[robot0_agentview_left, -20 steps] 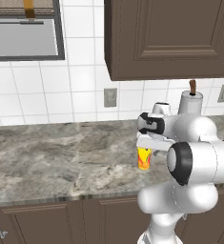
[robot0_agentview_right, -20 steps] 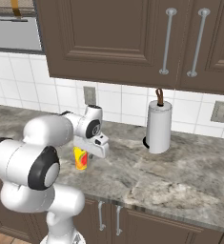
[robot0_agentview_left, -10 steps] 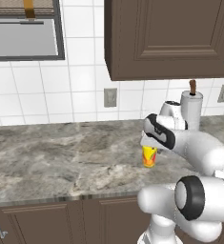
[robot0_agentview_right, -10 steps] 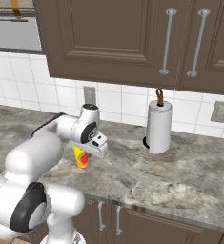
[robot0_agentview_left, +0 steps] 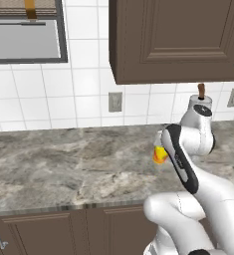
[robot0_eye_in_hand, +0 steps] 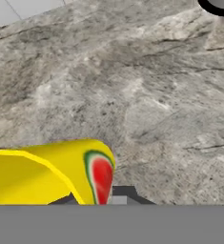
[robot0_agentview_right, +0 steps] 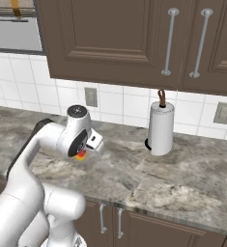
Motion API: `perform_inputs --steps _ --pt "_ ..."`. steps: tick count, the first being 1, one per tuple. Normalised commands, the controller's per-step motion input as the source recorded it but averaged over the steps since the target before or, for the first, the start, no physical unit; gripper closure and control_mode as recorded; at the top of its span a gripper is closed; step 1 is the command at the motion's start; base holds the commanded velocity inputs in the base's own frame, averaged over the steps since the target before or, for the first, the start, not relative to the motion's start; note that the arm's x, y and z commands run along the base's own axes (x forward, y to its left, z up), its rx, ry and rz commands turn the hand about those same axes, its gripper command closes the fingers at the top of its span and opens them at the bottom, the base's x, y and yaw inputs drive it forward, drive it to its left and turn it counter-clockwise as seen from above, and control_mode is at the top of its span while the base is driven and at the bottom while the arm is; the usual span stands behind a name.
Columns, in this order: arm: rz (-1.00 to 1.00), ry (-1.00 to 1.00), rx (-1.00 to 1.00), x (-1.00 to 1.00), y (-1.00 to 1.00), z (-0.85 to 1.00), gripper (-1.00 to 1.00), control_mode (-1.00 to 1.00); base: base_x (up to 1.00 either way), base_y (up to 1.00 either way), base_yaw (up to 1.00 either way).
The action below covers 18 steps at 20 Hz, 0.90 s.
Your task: Place the pitcher and cup on the dining counter for serving.
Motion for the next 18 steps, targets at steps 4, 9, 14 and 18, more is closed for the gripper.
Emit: perform_inputs --steps 4,9,14,18 --pt "0.0 -0.23 0.0 -0.15 0.0 0.7 1.0 -1.0 0.0 0.0 0.0" --pt "0.02 -0.2 0.0 -0.32 0.0 0.59 1.0 -1.0 0.0 0.0 0.0" --pt "0.04 -0.06 0.0 -0.24 0.0 0.12 1.0 1.0 -0.52 0.01 0.26" --pt "0.0 0.0 0.0 0.0 0.0 0.0 1.0 1.0 -0.86 0.21 0.76"
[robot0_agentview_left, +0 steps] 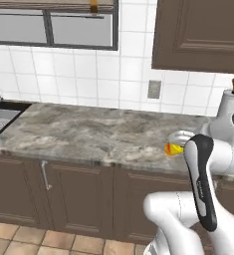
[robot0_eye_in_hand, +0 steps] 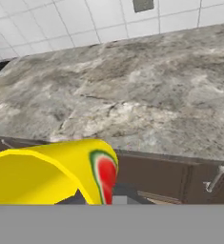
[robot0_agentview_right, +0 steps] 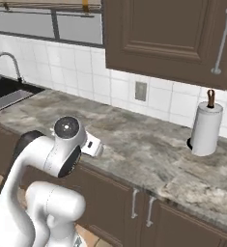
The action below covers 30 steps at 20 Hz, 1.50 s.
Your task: Place the pitcher and cup on the dining counter for serving.
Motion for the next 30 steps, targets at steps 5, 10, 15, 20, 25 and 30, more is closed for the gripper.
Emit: perform_inputs --steps 5,10,15,20,25,30 --pt "0.0 0.0 0.0 0.0 0.0 0.0 1.0 1.0 -0.5 0.43 0.91" --pt "0.0 0.0 0.0 0.0 0.0 0.0 1.0 1.0 -0.19 0.64 0.95" --pt "0.0 0.0 0.0 0.0 0.0 0.0 1.0 1.0 0.08 0.5 0.85" --pt "0.0 0.0 0.0 0.0 0.0 0.0 1.0 1.0 0.64 0.2 0.68" --pt "0.0 0.0 0.0 0.0 0.0 0.0 1.0 1.0 1.0 -0.1 0.32" --pt "0.0 0.0 0.0 0.0 0.0 0.0 1.0 1.0 1.0 -0.16 0.24"
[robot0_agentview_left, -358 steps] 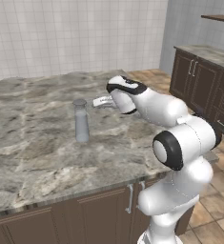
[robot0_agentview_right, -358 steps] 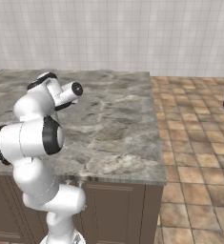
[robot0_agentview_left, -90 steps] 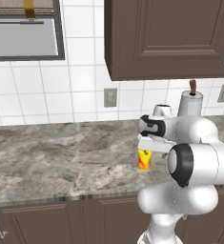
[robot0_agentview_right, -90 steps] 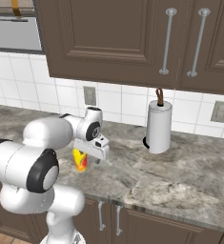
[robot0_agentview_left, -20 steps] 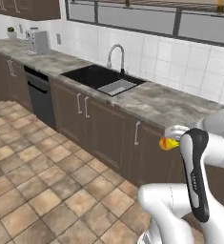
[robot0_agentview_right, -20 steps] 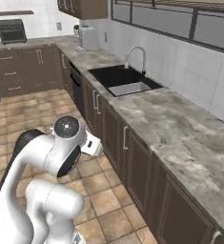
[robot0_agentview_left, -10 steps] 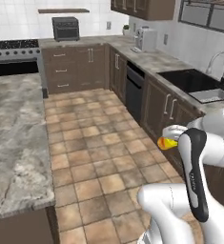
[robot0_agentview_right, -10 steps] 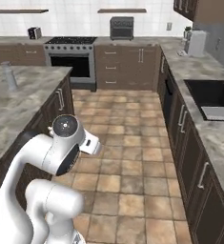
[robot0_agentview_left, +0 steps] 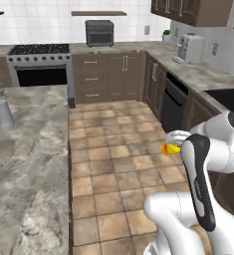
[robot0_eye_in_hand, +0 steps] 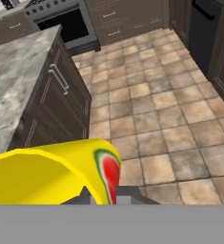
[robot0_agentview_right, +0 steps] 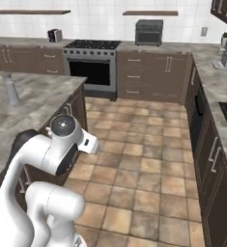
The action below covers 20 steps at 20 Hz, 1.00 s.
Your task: Place the pitcher and cup on the dining counter for serving.
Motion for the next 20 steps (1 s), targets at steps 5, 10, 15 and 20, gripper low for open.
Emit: perform_inputs --steps 5,10,15,20 --pt "0.0 0.0 0.0 0.0 0.0 0.0 1.0 1.0 1.0 -0.19 0.34" --pt "0.0 0.0 0.0 0.0 0.0 0.0 1.0 1.0 1.0 -0.4 0.53" --pt "0.0 0.0 0.0 0.0 0.0 0.0 1.0 1.0 0.99 -0.49 0.65" --pt "0.0 0.0 0.0 0.0 0.0 0.0 1.0 1.0 0.93 -0.56 0.66"
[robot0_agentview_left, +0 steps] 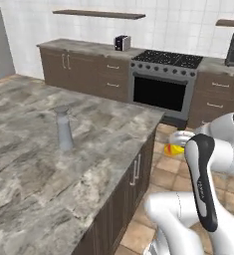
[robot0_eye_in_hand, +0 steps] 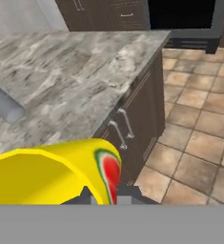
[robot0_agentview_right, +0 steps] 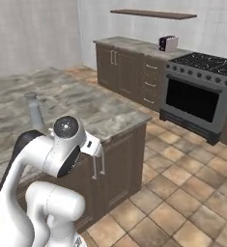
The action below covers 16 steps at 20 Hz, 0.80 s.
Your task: Place the pitcher and cup on the dining counter for serving.
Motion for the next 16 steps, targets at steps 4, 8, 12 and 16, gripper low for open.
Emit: perform_inputs --steps 4,8,12,16 --pt "0.0 0.0 0.0 0.0 0.0 0.0 1.0 1.0 0.87 -0.61 0.64" --pt "0.0 0.0 0.0 0.0 0.0 0.0 1.0 1.0 0.84 -0.62 0.64" --pt "0.0 0.0 0.0 0.0 0.0 0.0 1.0 1.0 0.63 -0.62 0.68" --pt "0.0 0.0 0.0 0.0 0.0 0.0 1.0 1.0 0.41 -0.61 0.73"
